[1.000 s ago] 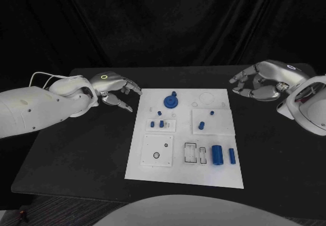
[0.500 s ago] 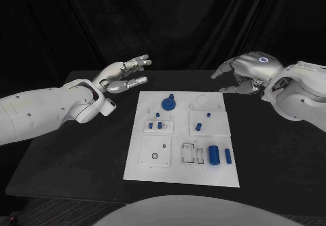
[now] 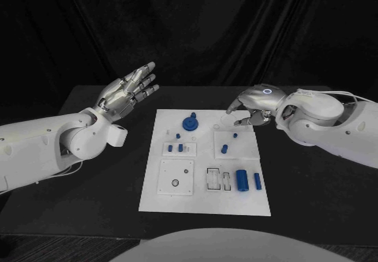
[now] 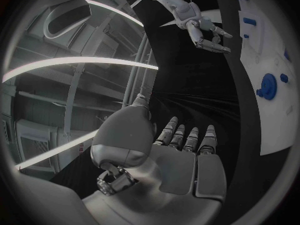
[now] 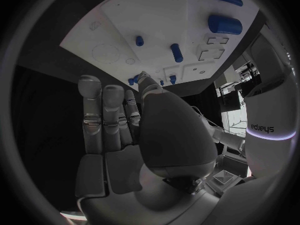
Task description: Assemble the parts on the task board
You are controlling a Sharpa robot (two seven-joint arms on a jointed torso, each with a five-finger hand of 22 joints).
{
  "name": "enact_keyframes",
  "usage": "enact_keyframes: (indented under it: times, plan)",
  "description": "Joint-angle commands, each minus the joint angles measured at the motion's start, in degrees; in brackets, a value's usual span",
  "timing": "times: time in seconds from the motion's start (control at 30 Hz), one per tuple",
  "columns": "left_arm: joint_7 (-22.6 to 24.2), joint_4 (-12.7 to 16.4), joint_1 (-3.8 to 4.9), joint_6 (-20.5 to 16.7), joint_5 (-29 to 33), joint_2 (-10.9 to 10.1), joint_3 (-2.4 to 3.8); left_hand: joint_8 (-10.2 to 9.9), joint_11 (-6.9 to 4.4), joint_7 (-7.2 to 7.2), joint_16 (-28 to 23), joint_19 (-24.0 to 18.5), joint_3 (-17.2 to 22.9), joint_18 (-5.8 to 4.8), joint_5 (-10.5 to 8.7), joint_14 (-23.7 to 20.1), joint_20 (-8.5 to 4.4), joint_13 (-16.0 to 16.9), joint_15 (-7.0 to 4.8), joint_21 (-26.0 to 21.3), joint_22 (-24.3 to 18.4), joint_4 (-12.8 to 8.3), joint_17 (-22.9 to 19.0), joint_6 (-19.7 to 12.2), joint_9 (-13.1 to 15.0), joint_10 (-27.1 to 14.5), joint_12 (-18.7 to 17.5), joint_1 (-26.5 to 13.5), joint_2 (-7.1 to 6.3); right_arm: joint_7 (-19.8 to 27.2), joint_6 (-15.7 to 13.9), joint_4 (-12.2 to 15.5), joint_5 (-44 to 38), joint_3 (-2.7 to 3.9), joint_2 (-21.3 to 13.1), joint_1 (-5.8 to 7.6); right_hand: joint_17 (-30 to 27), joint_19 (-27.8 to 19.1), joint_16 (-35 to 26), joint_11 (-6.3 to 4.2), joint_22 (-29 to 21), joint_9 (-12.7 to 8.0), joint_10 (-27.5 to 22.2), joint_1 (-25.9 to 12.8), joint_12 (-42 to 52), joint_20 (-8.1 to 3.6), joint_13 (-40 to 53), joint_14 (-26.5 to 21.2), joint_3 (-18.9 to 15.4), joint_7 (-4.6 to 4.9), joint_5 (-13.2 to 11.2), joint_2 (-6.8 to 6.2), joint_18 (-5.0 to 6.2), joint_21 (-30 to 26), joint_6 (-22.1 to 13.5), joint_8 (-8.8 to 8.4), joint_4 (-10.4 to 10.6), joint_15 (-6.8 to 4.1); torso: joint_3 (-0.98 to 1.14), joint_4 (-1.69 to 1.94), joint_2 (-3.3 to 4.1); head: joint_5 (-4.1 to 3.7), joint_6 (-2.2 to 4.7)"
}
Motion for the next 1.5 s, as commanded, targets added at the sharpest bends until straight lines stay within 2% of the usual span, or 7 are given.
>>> enact_keyframes:
  times: [0.03, 0.17, 0.37, 0.47, 0.57, 1.1, 1.5]
  plan:
    - [8.9, 0.3, -0.20, 3.9, 4.8, 0.1, 0.05, -0.2, 0.45, 0.38, -0.2, -0.1, -0.6, 1.03, 1.41, 0.1, 0.69, -0.1, 0.41, -0.2, -0.2, 0.0, 0.0, -0.5, -0.1, -0.3, 0.4, 1.1, 0.26, 0.9, 2.6, -0.9, 2.2, 0.05, 0.5, -0.77, 0.4, 0.2, 0.4, 0.16, 0.3, -0.1, 1.5, 0.1, -0.3, 0.64, -0.5, 0.0, 0.0, 0.84, 0.7, 0.92, 0.01, 0.2, 0.5, 0.36, -0.8, 0.57, -0.42, 0.62, -0.15, -1.59, 0.57]
    - [8.6, 0.2, -0.37, 4.7, 5.0, 0.4, 0.05, -0.2, 1.07, 0.69, -0.2, 0.0, -0.9, 1.29, 4.79, 0.1, 1.98, -0.1, 1.38, -0.1, -0.1, 0.0, 0.0, -0.6, -0.1, -0.4, 0.7, 3.6, 1.01, 1.2, 3.2, -1.8, 2.7, 0.05, 1.1, -1.59, 0.7, 0.3, 0.7, 0.08, 0.6, -0.2, 2.5, -0.1, -0.5, 0.70, -0.8, 0.1, 0.0, 1.07, 0.9, 1.07, 0.02, 0.6, 0.6, 0.23, -1.2, 0.54, -0.53, 0.49, -0.33, -1.97, 0.85]
    - [8.2, -0.1, -0.56, 5.6, 4.3, 0.9, 0.05, -0.2, 2.15, 0.83, -0.2, 0.1, -1.3, 1.34, 5.87, 0.1, 2.65, 0.0, 1.95, -0.1, 0.1, 0.0, 0.0, -0.6, -0.1, -0.3, 1.1, 4.7, 1.69, 1.7, 3.9, -3.1, 3.9, 0.05, 1.9, -2.69, 1.0, 0.5, 0.9, -0.09, 0.9, -0.4, 3.8, -2.4, -1.5, 0.72, -1.2, 0.2, -1.2, 0.84, -3.0, 0.72, 0.06, 0.6, 0.4, -0.13, -0.5, 0.44, -0.44, 0.22, -0.67, -2.15, 0.66]
    - [8.0, -0.2, -0.62, 5.9, 4.0, 1.0, 0.05, -0.2, 2.81, 1.09, -0.2, 0.2, -1.6, 1.36, 6.40, 0.1, 3.16, 0.0, 2.34, 0.0, 0.4, -0.1, 0.0, -0.3, -0.1, -0.2, 1.4, 5.6, 2.00, 1.8, 4.5, -3.9, 4.3, 0.05, 2.4, -3.29, 0.8, 0.6, 0.8, -0.11, 1.0, -0.5, 4.3, -1.6, -2.3, 0.67, -1.3, 0.2, -0.8, 0.46, -1.0, 1.26, 0.07, 0.5, -0.4, -0.23, -1.5, 0.40, -0.46, 0.22, -0.79, -1.65, 0.48]
    - [7.7, -0.4, -0.66, 6.3, 3.9, 1.1, 0.05, 0.3, 3.58, 3.63, 0.3, 1.0, -1.8, 1.50, 8.40, 0.9, 3.95, 0.2, 3.64, 0.5, 3.2, -0.2, 0.3, 2.8, 0.3, 0.2, 2.6, 8.7, 2.21, 1.8, 5.0, -4.4, 4.5, 0.05, 2.7, -3.93, 0.4, 0.6, 0.4, -0.06, 1.1, -0.6, 4.5, -1.2, -2.9, 0.67, -1.3, 0.1, -0.6, -0.62, 0.4, 1.51, 0.12, 0.0, -0.8, -0.24, -2.4, 0.41, -0.54, 0.19, -0.96, -1.15, 0.11]
    - [6.5, -1.0, -0.75, 7.3, 3.8, 1.5, 0.05, 0.2, 5.30, 2.95, 1.8, 2.5, -2.2, 1.39, 10.34, 2.3, 4.32, 0.3, 5.25, 1.0, 5.5, -0.6, 0.8, 2.0, 0.2, 0.3, 3.4, 11.8, 2.75, 0.6, 6.7, -5.9, 4.7, 0.05, 3.4, -5.53, -0.3, 0.4, -0.4, -0.25, 1.1, -0.1, 6.2, -0.9, -4.0, 0.54, -1.2, -0.1, 0.1, -1.99, 4.0, 2.21, 0.31, -1.6, 2.5, 0.77, -4.2, 0.26, -0.62, 0.21, -1.08, -0.77, -0.48]
    - [5.7, -1.2, -0.83, 7.8, 3.8, 1.7, 0.05, 0.1, 6.25, 2.54, 2.8, 3.4, -2.3, 1.12, 12.14, 3.1, 4.42, 0.3, 5.97, 1.3, 6.4, -1.2, 1.0, 1.6, 0.2, 0.3, 3.7, 13.8, 2.94, 0.2, 7.1, -6.6, 4.7, 0.05, 3.5, -6.35, 0.0, 0.6, -0.3, -0.70, 1.5, 0.2, 8.5, -0.8, -4.1, 0.18, -1.0, 0.1, 1.6, -0.05, 6.6, 2.24, 0.32, -1.9, 6.2, 1.49, -5.3, -0.15, -0.64, 0.21, -1.17, -0.40, -0.48]
